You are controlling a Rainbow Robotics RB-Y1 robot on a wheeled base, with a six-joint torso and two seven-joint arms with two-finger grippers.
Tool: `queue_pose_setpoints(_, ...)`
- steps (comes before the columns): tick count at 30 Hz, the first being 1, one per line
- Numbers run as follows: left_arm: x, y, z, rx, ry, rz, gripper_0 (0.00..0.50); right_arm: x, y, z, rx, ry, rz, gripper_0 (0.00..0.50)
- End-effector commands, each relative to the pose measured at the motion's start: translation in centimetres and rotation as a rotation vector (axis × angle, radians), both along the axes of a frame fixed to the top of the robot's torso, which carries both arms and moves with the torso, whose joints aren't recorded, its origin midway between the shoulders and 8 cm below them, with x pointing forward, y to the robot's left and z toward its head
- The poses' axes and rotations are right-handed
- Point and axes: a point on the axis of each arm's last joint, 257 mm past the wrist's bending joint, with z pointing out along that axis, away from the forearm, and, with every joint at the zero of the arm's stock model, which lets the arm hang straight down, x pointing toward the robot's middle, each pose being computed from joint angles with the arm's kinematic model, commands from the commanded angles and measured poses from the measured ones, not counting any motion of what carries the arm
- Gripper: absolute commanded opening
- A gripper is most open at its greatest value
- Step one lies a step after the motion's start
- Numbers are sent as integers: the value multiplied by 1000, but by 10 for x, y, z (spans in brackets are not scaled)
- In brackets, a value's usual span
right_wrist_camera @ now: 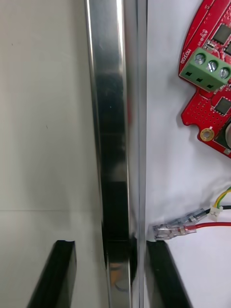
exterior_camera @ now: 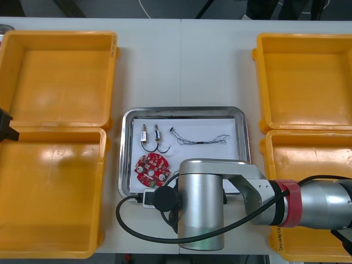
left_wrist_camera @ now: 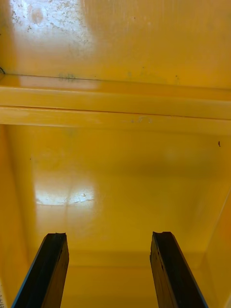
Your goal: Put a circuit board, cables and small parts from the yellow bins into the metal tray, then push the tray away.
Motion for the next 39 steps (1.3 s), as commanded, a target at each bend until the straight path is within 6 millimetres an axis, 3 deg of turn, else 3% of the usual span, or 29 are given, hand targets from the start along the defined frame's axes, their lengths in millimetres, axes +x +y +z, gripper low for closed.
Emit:
queue_pose_setpoints(1, -4, 20, 15, 95, -18, -64, 500, 0, 20, 11, 45, -27, 6, 125)
queue_pose_setpoints(3, -4, 20, 15, 95, -18, -64, 500, 2, 21, 12, 46, -39, 9, 99)
queue_pose_setpoints(4, -4, 20, 15, 95, -18, -64, 500, 4, 21, 14, 48, -45, 7, 38)
queue_pose_setpoints(6, -4, 20, 15, 95, -18, -64, 500, 5, 22, 15, 49, -53, 9, 4)
queue_pose_setpoints(14, -4, 20, 15, 95, -18, -64, 500, 19, 20, 24, 45, -99, 8, 0)
queue_pose_setpoints(24, -4, 20, 15, 95, -18, -64, 500, 48, 18, 50, 29, -183, 23, 0)
queue_pose_setpoints(39, -4, 20, 15, 95, -18, -64, 500, 107, 2, 91, -6, -329, -5, 0)
